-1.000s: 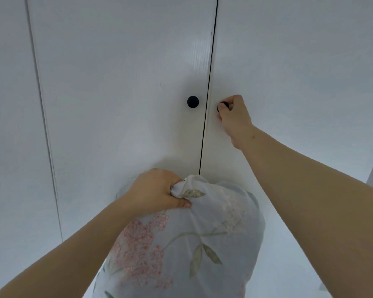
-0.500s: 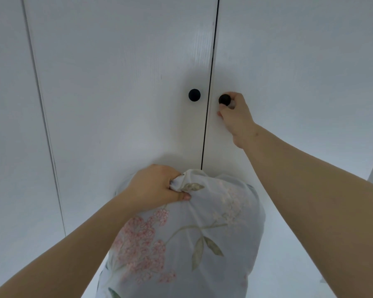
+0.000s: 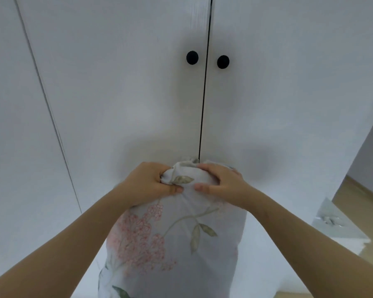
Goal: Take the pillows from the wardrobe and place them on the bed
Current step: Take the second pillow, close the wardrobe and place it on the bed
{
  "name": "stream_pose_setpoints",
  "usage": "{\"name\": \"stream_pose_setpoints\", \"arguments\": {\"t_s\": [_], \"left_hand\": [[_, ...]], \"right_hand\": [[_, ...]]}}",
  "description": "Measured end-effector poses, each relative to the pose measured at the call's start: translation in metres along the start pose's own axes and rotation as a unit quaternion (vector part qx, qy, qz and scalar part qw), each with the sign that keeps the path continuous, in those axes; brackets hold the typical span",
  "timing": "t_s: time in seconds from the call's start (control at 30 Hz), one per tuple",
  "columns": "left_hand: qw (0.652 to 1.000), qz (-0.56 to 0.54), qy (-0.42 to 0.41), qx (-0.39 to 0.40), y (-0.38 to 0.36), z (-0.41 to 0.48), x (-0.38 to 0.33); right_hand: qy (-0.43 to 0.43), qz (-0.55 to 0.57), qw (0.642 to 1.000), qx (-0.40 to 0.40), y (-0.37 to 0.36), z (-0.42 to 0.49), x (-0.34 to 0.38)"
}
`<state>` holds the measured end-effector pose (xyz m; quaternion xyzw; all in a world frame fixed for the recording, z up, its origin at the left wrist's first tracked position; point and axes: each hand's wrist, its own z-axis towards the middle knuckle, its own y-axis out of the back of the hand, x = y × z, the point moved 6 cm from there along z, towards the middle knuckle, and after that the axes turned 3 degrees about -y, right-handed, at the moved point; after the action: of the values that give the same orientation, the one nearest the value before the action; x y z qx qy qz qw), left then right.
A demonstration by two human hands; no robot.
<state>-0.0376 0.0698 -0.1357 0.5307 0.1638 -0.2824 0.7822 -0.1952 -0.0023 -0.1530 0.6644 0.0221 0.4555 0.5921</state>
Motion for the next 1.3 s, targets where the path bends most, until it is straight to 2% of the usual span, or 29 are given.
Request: {"name": "stream_pose_setpoints", "arguments": {"t_s": [0.1, 0.2, 0.33, 0.47, 0.57, 0.63, 0.7, 0.9, 1.17, 1.2, 1.3], "left_hand": [[0.998, 0.003, -0.038, 0.049, -0.027, -0.015, -0.001], [0.991, 0.018, -0.063, 0.116, -0.063, -0.030, 0.000], [0.975, 0.048, -0.060, 0.209, -0.111, -0.050, 0.008], [0.944, 0.100, -0.056, 0.310, -0.157, -0.073, 0.015], [0.920, 0.156, -0.026, 0.358, -0.188, -0.096, 0.018], [0.894, 0.170, -0.008, 0.414, -0.216, -0.120, 0.024], [0.862, 0.183, -0.026, 0.473, -0.253, -0.146, 0.028], [0.838, 0.175, -0.063, 0.513, -0.335, -0.193, 0.008], [0.827, 0.093, -0.069, 0.550, -0.414, -0.166, -0.073], [0.827, 0.098, -0.071, 0.548, -0.423, -0.158, -0.084], [0.805, 0.190, -0.160, 0.539, -0.461, -0.131, -0.137]], "right_hand": [[0.027, -0.133, 0.989, 0.063, -0.025, -0.020, -0.012], [-0.023, -0.171, 0.980, 0.100, -0.053, -0.043, -0.037], [-0.091, -0.149, 0.976, 0.130, -0.091, -0.078, -0.067], [-0.138, -0.055, 0.973, 0.178, -0.127, -0.120, -0.090], [-0.163, -0.063, 0.968, 0.178, -0.149, -0.152, -0.103], [-0.181, -0.085, 0.963, 0.180, -0.164, -0.176, -0.109], [-0.208, -0.089, 0.955, 0.191, -0.178, -0.204, -0.120], [-0.300, -0.088, 0.930, 0.193, -0.195, -0.278, -0.158], [-0.403, -0.033, 0.903, 0.142, -0.150, -0.354, -0.226], [-0.407, -0.026, 0.902, 0.138, -0.142, -0.360, -0.235], [-0.432, -0.005, 0.895, 0.115, -0.106, -0.389, -0.271]]}}
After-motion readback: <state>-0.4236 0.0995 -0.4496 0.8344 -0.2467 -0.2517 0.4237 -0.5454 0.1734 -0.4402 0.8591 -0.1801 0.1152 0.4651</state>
